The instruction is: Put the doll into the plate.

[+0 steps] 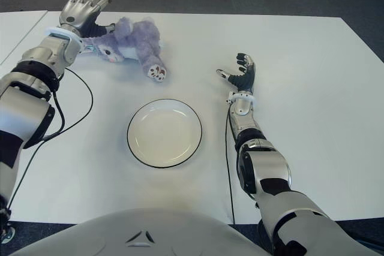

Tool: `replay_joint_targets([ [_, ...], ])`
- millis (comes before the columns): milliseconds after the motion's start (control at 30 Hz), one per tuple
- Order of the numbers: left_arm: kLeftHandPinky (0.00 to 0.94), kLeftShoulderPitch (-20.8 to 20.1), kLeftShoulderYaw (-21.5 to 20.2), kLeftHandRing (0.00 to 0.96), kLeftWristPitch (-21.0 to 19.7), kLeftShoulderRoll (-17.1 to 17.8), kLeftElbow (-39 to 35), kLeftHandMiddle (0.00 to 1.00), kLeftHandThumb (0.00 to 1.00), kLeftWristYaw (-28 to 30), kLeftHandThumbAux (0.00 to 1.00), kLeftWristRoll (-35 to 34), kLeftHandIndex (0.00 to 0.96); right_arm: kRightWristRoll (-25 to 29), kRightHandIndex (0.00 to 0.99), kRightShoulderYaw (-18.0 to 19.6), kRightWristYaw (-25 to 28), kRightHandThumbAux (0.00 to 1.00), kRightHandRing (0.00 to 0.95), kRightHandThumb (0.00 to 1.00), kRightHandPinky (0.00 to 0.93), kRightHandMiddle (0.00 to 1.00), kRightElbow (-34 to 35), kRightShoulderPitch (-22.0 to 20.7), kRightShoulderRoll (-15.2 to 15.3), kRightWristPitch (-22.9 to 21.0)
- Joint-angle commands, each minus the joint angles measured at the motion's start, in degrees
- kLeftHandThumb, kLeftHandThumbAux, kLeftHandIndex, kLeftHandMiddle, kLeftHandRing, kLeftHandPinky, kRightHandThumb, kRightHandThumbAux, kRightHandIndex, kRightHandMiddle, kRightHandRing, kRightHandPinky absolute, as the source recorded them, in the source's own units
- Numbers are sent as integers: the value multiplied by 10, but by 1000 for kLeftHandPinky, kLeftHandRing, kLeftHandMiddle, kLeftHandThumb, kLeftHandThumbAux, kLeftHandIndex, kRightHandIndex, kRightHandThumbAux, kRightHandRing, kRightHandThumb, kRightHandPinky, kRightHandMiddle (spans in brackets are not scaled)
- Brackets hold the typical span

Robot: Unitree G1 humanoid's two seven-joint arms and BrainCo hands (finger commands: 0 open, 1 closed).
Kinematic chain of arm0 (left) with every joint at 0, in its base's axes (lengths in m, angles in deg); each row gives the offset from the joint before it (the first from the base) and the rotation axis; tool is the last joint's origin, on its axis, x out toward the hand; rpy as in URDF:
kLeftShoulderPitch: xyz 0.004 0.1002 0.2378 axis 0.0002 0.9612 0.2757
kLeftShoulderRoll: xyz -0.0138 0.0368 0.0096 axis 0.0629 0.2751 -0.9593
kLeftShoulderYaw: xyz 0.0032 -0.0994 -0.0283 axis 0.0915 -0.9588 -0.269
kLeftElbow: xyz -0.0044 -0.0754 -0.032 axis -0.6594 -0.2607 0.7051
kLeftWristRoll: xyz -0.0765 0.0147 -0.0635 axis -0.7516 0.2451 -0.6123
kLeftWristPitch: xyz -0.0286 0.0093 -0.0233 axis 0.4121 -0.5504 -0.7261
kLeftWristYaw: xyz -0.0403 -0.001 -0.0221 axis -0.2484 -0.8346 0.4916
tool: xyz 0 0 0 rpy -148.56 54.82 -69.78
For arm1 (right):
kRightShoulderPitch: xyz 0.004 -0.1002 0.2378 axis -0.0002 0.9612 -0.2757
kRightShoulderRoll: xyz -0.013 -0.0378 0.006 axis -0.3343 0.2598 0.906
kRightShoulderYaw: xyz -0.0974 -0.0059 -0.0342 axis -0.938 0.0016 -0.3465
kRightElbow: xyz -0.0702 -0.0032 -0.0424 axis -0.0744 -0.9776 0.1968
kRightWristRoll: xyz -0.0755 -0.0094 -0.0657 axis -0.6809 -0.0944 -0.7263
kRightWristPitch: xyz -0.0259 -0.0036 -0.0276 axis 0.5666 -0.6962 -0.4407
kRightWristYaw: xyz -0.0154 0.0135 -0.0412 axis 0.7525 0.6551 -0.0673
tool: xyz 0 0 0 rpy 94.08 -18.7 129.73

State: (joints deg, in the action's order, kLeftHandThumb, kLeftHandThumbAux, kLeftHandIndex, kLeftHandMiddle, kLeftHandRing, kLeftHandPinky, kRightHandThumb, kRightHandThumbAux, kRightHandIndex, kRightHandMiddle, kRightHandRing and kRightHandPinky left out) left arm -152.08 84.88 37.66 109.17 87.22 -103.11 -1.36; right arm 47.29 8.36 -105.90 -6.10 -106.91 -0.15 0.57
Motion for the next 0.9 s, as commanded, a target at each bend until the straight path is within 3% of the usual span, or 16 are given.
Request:
replay_joint_targets([
  [33, 0, 1, -15, 103, 20, -23, 0, 0, 434, 5, 274, -20, 0, -11, 235, -10, 6, 905, 229, 0, 223, 260, -89, 143, -58, -73],
  [633, 0, 7, -12, 82, 21, -62, 4, 0, 462, 38, 256, -22, 0, -12, 232, -12, 6, 911, 231, 0, 235, 259, -90, 143, -58, -76],
  [900, 0, 21, -1, 117, 22, -85, 6, 0, 458, 54, 280, -14, 0, -5, 228, -6, 13, 907, 228, 0, 233, 256, -89, 144, -60, -72],
])
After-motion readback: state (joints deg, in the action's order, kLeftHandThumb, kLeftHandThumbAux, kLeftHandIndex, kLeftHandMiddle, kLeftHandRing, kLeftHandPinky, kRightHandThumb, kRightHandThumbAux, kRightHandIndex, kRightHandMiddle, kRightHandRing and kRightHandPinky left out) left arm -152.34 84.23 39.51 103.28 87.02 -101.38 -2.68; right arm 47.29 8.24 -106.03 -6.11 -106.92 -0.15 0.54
